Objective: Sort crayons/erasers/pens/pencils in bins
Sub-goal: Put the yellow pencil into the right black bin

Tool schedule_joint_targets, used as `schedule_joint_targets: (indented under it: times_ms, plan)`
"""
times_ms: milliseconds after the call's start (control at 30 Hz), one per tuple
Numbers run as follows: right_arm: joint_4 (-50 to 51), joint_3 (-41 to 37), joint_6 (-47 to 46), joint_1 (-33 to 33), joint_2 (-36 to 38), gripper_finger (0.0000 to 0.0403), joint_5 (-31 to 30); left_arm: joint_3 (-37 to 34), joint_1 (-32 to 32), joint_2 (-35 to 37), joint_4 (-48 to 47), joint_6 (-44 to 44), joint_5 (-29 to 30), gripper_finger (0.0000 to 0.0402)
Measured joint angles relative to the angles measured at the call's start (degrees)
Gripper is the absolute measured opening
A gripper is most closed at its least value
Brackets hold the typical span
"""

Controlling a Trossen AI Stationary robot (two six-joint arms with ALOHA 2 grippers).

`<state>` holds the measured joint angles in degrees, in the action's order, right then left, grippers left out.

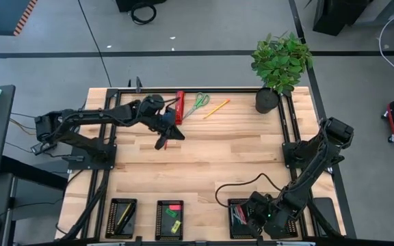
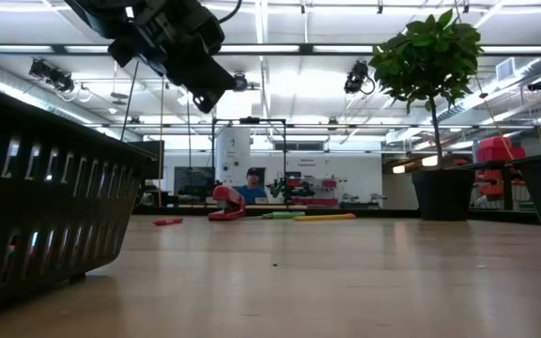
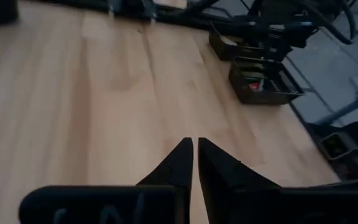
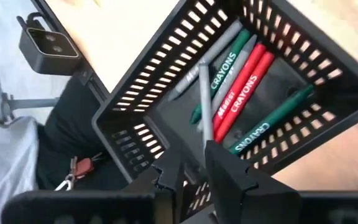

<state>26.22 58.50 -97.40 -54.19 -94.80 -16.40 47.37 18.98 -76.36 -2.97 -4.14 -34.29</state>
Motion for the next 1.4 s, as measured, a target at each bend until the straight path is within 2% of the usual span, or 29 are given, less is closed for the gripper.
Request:
schedule_joint_targets:
  times_ms: [133,233,333,533,600,667,767,933,1133,1200,1300,1400]
  plan:
    - [1.06,0.00,2.59,0.04,0.00,0.0087,-0.20,-0.02,-4.08,0.00,-2.15,2.18,0.68,0.0036]
    - [1.20,0.00,6.92,0.04,0.00,0.0099,-3.49,-0.01,-7.71,0.00,-2.09,2.43,4.06,0.0035]
    - [1.19,0.00,14.32,0.04,0.00,0.0106,-9.46,-0.02,-10.65,0.00,-0.82,2.44,8.65,0.0031]
    - [1.09,0.00,35.05,1.85,0.00,0.0107,-27.47,-0.02,-14.19,0.00,0.14,3.90,14.61,0.0025]
    - [1.09,0.00,36.64,3.73,0.00,0.0106,-33.22,-0.01,-14.81,0.00,0.14,3.92,16.20,0.0026]
    - [1.05,0.02,35.72,7.07,0.00,0.0106,-34.67,-0.01,-15.12,0.00,0.41,3.89,17.75,0.0028]
    - [1.02,0.02,36.78,14.61,-0.10,0.0106,-27.68,0.00,-15.09,0.00,1.88,3.90,19.03,0.0029]
    - [-1.35,0.00,47.24,29.22,-1.81,0.0106,-15.18,-0.02,-15.03,0.07,3.12,3.63,19.44,0.0023]
    - [-8.27,3.00,66.31,46.30,-1.84,0.0106,-1.14,-0.04,-15.77,3.22,4.56,-0.94,29.79,0.0014]
    - [-6.97,5.50,71.87,51.35,-1.80,0.0106,2.46,0.20,-15.95,3.77,4.71,-2.36,31.83,0.0013]
    - [-2.93,9.93,81.21,58.85,-1.84,0.0106,4.36,0.01,-16.01,5.06,1.70,-4.54,34.30,0.0014]
    - [0.42,14.82,88.85,67.09,-3.60,0.0106,11.33,-0.02,-15.99,6.57,-0.05,-9.43,40.93,0.0018]
